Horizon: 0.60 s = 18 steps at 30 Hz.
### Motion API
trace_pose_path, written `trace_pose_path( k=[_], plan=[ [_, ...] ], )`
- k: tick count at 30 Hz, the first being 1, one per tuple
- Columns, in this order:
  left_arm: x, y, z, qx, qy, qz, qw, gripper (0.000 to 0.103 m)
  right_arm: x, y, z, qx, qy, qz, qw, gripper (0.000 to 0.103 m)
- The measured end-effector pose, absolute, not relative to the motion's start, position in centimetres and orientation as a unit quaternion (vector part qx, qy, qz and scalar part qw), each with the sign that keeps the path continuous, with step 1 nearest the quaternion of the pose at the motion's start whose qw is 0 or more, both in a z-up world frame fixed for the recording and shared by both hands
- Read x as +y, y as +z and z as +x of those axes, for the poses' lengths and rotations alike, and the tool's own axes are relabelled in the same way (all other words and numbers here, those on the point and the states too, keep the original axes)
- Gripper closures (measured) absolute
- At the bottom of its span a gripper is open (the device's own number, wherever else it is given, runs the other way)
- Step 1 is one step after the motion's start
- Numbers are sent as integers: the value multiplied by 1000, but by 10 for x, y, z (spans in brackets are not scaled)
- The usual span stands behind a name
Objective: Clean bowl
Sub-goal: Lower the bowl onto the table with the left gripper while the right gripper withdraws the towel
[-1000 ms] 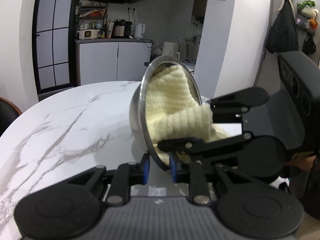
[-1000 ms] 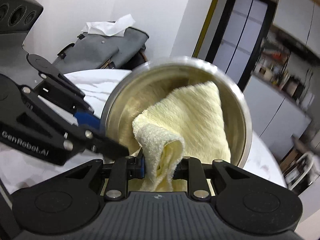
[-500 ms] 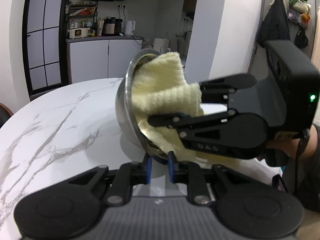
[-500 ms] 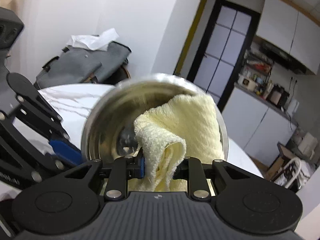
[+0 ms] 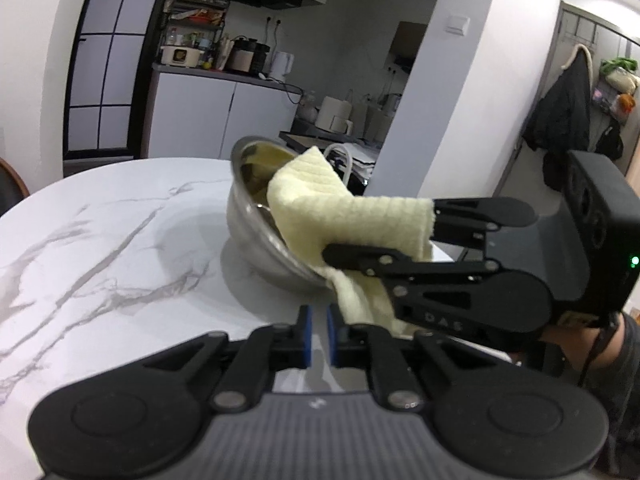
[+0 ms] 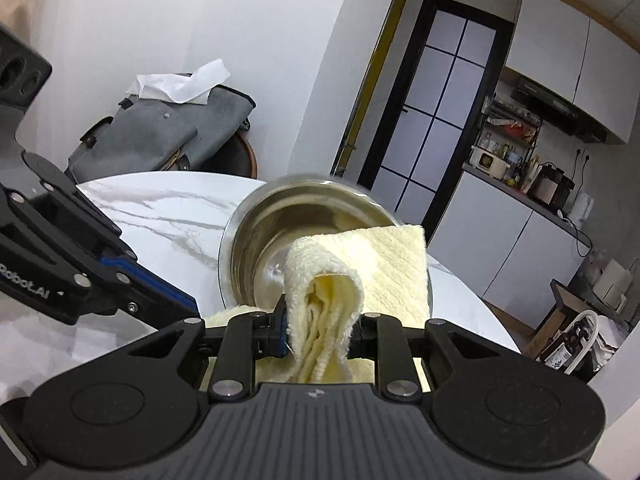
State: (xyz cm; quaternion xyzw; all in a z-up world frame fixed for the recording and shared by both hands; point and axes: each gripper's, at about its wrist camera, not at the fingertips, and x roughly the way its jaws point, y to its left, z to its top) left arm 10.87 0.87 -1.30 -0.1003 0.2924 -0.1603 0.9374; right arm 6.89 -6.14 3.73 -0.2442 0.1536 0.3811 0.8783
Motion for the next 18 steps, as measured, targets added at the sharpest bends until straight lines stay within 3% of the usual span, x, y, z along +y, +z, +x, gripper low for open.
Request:
trace_pose_path(
  k=[11,14,18],
  plan=[
    [7,3,87,276,-117,-32,953,87,-63,43,62,140,386,-244,878,79],
    [4,6,87,265,-103,-13,959,77,-61,43,62,139,386,-248,877,79],
    [-10,9,91,247,-87,43,964,53,-61,44,61,143,387,-250,876,79]
  ],
)
